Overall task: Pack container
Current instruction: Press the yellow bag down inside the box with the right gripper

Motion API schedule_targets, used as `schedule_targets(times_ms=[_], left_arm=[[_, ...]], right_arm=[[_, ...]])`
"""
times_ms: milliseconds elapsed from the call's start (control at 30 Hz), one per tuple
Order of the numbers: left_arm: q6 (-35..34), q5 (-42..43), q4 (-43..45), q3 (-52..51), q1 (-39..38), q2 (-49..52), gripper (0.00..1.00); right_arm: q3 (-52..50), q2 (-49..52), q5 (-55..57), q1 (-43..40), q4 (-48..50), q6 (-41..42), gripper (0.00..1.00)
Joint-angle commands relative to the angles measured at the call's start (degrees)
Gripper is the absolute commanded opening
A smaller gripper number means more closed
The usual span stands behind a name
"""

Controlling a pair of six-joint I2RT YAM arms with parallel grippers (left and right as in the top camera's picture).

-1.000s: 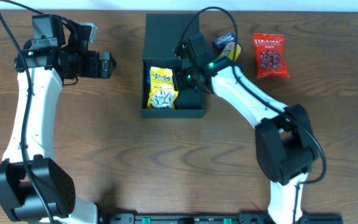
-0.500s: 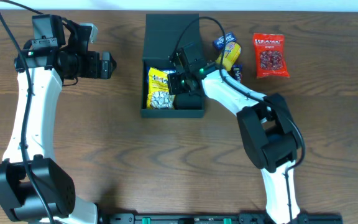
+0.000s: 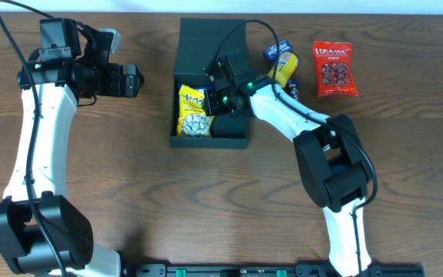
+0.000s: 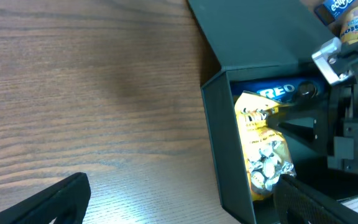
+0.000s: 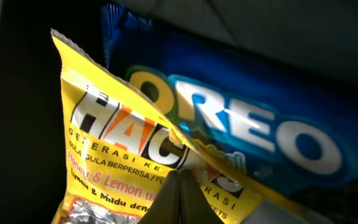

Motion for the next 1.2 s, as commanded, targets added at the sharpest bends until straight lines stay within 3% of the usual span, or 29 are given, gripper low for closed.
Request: schedule_targets(times_ms=[0, 100, 267, 300, 367, 567, 700, 1167], left_arm=[[-0.02, 0.37, -0.22, -0.55, 0.07, -0.02, 0.95], [-0.04, 0.39, -0.11, -2.25, 0.07, 1.31, 1.0], [-1.09, 7.93, 0.13, -5.09, 0.04, 5.86, 0.47], [-1.14, 10.69, 0.04, -5.16, 0.02, 7.54, 0.3], [-1.86, 13.53, 0.26, -5.16, 0.02, 9.9, 0.06], [-8.37, 15.72, 1.09, -5.16, -0.74, 16.55, 0.06], [-8.66, 19.91, 1.29, -5.16, -2.29, 20.09, 0.06], [-10.4, 19.43, 3.93, -5.16, -6.69, 21.53, 0.06]], right_arm=[[1.18, -4.52, -1.51, -1.62, -0.04, -2.23, 0.01], [1.18, -5.68, -2.05, -1.57, 0.13, -3.89, 0.01], [1.16, -5.66, -2.49, -1.55, -0.04, -3.89, 0.01], [1.16, -5.66, -2.49, -1.55, -0.07, -3.91, 0.01], [1.16, -5.64, -2.49, -1.55, -0.26, -3.91, 0.01], [1.11, -5.57, -2.23, -0.5, -0.28, -6.1, 0.01], [1.07, -4.98, -2.03, -0.02, -0.31, -6.25, 0.01], [1.07, 2.05, -2.93, 2.49, -0.15, -4.55, 0.01]])
